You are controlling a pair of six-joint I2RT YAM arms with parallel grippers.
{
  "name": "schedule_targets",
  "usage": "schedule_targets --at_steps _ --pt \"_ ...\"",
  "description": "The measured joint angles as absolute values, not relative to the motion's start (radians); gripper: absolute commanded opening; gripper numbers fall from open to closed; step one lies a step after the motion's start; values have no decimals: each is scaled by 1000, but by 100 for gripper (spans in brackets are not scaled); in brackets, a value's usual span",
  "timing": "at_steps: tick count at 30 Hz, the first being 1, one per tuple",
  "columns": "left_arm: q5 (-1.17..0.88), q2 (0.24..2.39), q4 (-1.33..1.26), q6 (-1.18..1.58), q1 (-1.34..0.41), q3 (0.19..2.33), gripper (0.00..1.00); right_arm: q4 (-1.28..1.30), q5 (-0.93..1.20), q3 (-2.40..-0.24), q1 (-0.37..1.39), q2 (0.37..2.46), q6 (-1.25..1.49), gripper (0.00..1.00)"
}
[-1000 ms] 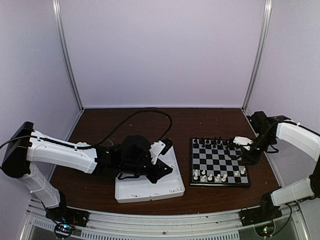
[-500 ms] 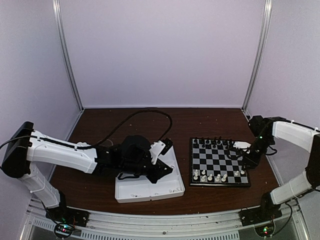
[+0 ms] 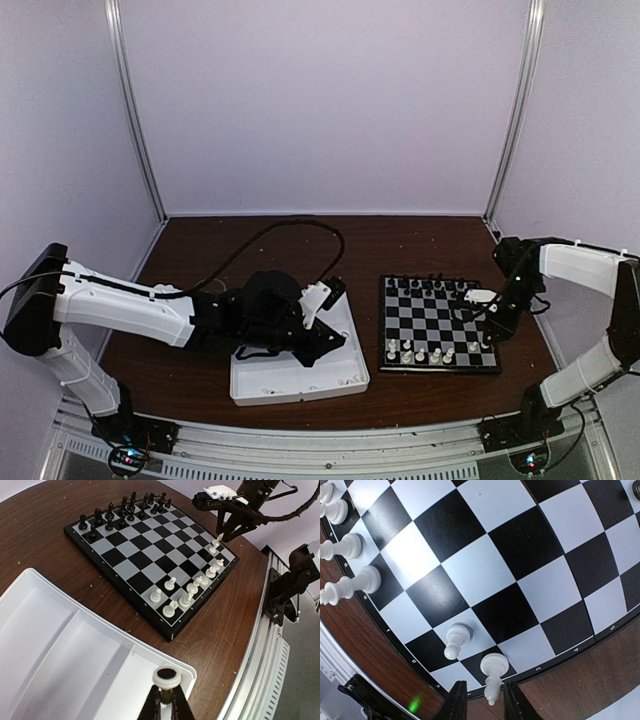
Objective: Set up the chess pieces on the board
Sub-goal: Pick up the bishop from the chessboard.
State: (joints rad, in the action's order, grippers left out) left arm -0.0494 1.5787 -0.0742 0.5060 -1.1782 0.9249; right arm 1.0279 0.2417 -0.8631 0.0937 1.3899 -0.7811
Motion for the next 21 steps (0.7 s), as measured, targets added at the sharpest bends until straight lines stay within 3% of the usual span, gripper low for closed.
schedule_targets --at_steps 10,21 --pt "-50 1579 -74 506 -1178 925 2 997 232 -861 93 1419 -773 7" --pt "-50 1579 -73 506 -1178 925 2 1016 213 -861 92 1364 -772 5"
